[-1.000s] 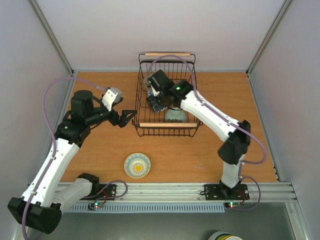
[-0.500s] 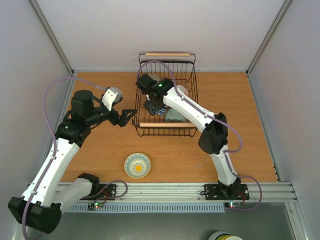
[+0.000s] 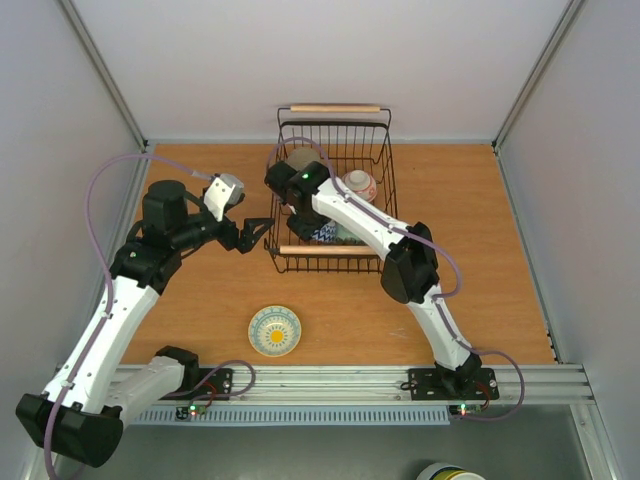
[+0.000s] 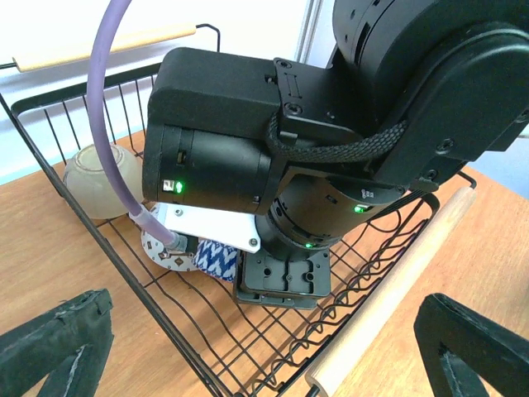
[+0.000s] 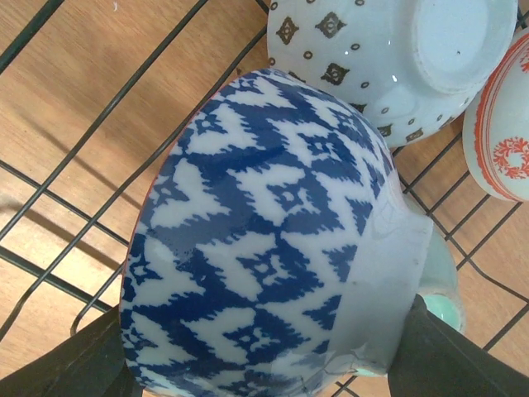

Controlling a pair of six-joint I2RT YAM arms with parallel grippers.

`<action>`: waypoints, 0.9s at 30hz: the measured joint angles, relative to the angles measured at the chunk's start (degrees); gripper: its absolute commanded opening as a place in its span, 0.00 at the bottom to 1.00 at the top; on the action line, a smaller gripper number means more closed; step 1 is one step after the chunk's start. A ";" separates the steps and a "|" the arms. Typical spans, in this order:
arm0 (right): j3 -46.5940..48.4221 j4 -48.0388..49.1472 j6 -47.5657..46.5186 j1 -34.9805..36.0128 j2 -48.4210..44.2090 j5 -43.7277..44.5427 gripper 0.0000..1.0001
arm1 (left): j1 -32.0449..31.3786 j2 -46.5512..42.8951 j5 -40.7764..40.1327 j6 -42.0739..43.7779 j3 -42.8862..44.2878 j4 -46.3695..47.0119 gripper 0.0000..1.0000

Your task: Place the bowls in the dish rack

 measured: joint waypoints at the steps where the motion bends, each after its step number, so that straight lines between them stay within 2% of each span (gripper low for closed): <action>1: 0.17 -0.13 0.00 0.07 0.20 0.15 0.08 | 0.00 0.00 -0.07 0.00 0.00 0.00 0.99; 2: 0.44 -0.37 -0.02 0.13 0.46 0.24 0.14 | 0.00 0.00 -0.11 0.00 0.00 -0.02 0.99; 5: 0.98 -0.59 -0.04 0.52 1.40 1.20 0.42 | 0.00 0.00 -0.39 0.00 0.00 0.00 0.99; 7: 1.07 -0.59 -0.07 0.70 1.79 1.97 0.56 | 0.00 0.00 -0.79 -0.02 0.00 0.00 0.99; 8: 1.16 -0.57 -0.07 0.81 1.99 2.36 0.69 | 0.00 0.00 -1.01 -0.02 -0.02 0.00 0.99; 9: 1.22 -0.52 -0.07 0.92 2.14 2.62 0.75 | 0.00 0.00 -1.22 -0.02 -0.02 0.00 0.99; 11: 1.36 -0.57 -0.07 1.14 2.34 3.19 0.94 | 0.00 0.00 -1.60 -0.07 -0.02 0.00 0.99; 12: 1.36 -0.50 0.13 1.20 2.43 3.10 0.98 | 0.00 0.00 -1.66 -0.09 -0.02 0.02 0.99; 27: -0.92 1.27 0.26 2.16 3.15 -0.74 0.99 | 0.00 0.00 -2.27 -0.17 -0.02 0.02 0.99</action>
